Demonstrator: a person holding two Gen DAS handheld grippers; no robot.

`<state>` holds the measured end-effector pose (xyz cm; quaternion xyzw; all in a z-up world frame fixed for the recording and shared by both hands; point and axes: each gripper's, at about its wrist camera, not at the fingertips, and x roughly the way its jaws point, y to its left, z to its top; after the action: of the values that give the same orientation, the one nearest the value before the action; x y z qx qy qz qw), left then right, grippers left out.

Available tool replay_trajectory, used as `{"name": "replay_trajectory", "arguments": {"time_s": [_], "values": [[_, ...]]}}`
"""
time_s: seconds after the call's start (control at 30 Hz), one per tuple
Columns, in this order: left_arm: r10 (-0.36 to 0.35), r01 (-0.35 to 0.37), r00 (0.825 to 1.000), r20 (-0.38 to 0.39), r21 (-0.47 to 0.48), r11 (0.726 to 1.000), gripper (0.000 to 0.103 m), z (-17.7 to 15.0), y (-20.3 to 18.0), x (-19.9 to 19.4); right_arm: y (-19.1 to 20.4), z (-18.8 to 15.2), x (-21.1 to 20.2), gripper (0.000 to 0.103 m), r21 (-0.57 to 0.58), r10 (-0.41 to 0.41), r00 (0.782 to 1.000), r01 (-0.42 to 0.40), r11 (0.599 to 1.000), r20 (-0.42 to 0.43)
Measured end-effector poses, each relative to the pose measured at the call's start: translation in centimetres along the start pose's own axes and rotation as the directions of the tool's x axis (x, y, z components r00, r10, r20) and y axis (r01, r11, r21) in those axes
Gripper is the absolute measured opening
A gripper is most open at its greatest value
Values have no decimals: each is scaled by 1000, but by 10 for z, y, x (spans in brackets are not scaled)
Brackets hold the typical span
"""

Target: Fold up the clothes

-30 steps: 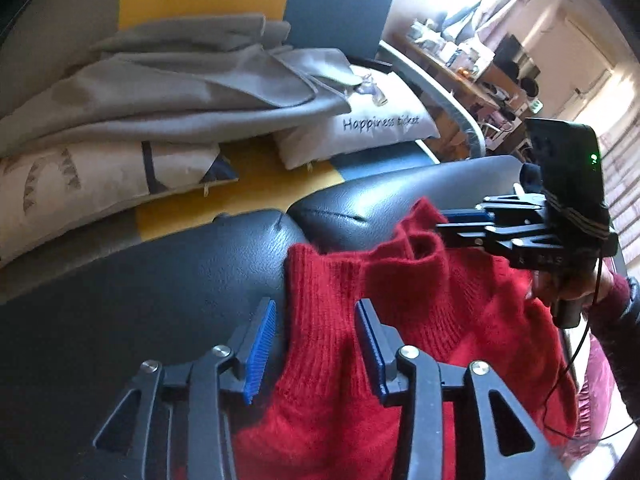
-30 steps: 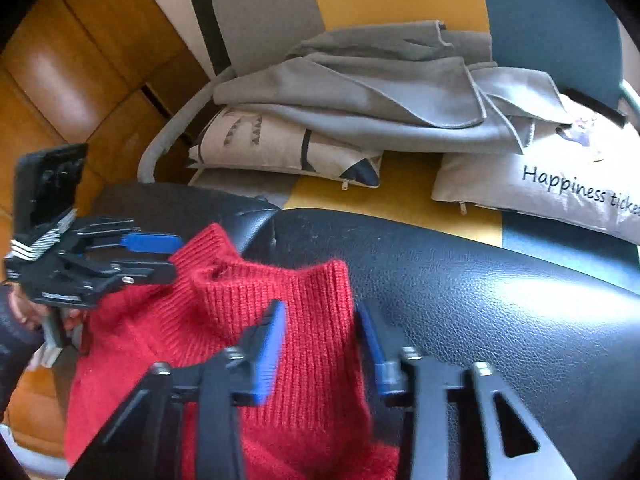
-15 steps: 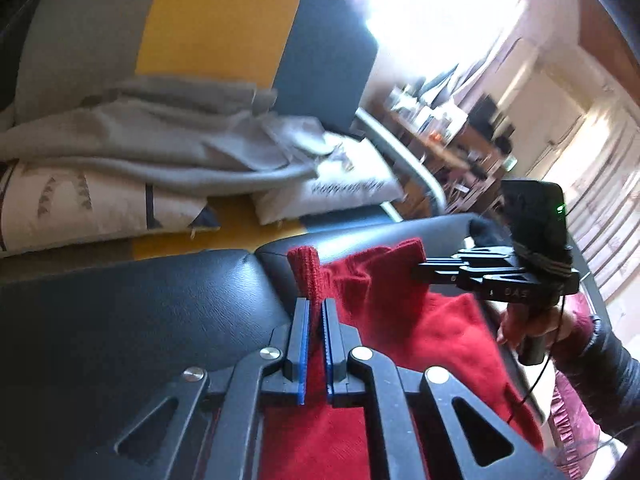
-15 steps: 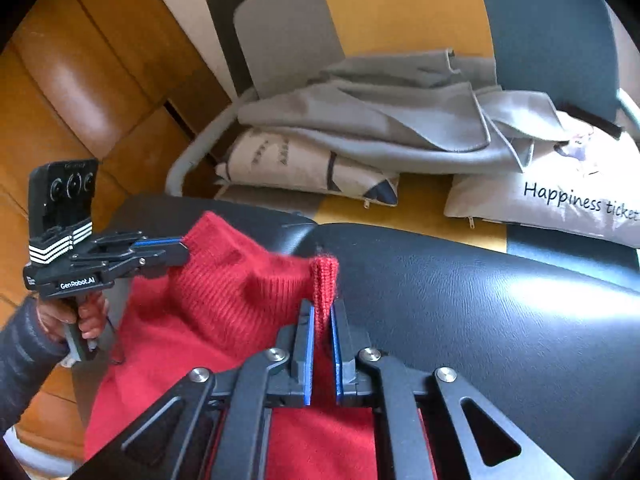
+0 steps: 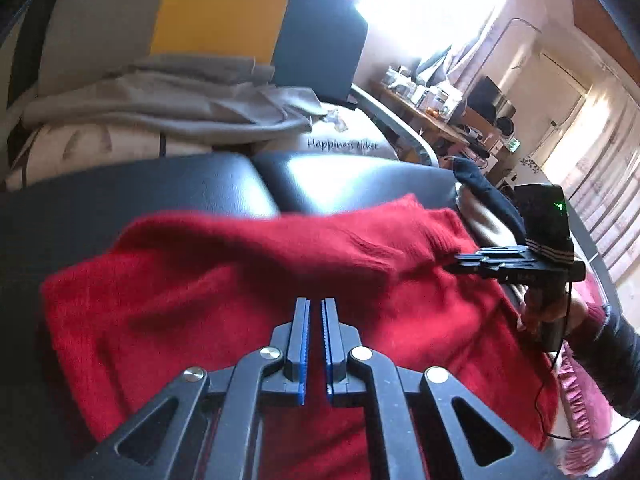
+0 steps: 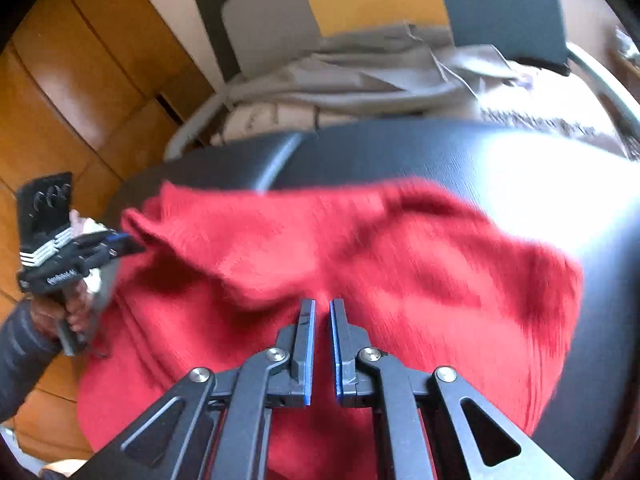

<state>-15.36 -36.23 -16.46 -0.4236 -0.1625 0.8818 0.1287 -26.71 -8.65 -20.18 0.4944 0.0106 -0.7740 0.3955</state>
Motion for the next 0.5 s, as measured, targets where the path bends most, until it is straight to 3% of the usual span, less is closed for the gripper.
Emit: {"name": "replay_trajectory", "arguments": {"time_s": [0.13,0.3,0.43,0.5], "values": [[1,3,998,58,-60,998,4,2,11,-28,4,-4,-26,12,5,-39,999,39,999,37],[-40,55,989,145,-97,994,6,37,-1,-29,38,26,-43,12,-73,-52,987,64,995,155],[-53,54,997,61,-8,999,7,51,-35,11,63,44,-18,12,-121,-82,986,100,988,143],[-4,4,1000,-15,33,999,7,42,-40,35,65,43,-3,12,-135,-120,987,134,982,108]]}}
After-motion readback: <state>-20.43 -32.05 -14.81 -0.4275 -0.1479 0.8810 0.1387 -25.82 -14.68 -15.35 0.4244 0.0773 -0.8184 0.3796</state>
